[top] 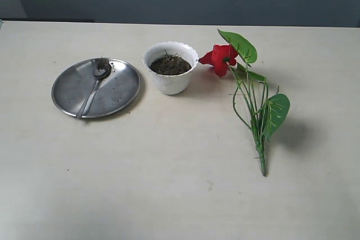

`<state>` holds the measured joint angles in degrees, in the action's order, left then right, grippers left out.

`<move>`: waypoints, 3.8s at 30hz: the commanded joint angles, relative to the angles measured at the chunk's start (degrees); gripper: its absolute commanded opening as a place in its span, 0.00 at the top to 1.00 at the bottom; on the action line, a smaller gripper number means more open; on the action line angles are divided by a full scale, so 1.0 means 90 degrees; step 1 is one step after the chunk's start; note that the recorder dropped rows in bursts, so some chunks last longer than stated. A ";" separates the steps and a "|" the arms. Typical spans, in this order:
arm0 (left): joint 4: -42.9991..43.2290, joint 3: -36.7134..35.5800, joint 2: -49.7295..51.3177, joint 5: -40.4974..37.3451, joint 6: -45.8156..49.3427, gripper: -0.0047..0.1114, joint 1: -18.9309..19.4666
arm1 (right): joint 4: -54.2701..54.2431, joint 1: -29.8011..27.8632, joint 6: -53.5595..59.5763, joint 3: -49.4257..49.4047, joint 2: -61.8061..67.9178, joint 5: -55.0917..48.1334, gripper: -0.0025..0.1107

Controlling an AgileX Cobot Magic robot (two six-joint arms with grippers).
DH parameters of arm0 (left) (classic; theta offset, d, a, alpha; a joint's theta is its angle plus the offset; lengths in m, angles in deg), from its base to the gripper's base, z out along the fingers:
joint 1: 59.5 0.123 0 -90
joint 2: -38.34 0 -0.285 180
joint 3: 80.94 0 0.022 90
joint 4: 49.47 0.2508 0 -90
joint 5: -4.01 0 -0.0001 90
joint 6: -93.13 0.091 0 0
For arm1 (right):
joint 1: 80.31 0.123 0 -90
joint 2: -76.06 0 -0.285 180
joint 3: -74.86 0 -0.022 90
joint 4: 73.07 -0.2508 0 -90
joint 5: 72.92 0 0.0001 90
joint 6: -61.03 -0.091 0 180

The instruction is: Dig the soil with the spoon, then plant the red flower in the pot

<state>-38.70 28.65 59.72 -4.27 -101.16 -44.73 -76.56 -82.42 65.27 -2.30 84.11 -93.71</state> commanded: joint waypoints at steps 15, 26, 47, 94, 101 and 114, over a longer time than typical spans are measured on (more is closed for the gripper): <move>-0.0371 -0.0757 -0.1348 -0.0681 -0.0005 0.96 0.0038 | 0.0005 0.0014 0.0008 -0.0007 -0.0029 0.0015 0.98; -0.0390 -0.0757 -0.1510 -0.1099 0.0035 0.96 -0.0196 | 0.0005 0.0014 0.0008 -0.0007 -0.0029 0.0015 0.98; -0.0526 -0.0757 -0.1510 -0.1359 0.0037 0.96 -0.0337 | 0.0005 0.0014 0.0008 -0.0007 -0.0029 0.0015 0.98; -0.1354 -0.0757 -0.1510 -0.1211 0.1587 0.96 -0.0337 | 0.0005 0.0014 0.0008 -0.0007 -0.0029 0.0015 0.98; -0.1354 -0.0757 -0.1510 -0.1211 0.1587 0.96 -0.0337 | 0.0005 0.0014 0.0008 -0.0007 -0.0029 0.0015 0.98; -0.1354 -0.0757 -0.1510 -0.1211 0.1587 0.96 -0.0337 | 0.0005 0.0014 0.0008 -0.0007 -0.0029 0.0015 0.98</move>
<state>-50.20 22.12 46.50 -16.01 -86.87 -47.47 -76.56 -82.42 65.27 -2.30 84.11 -93.71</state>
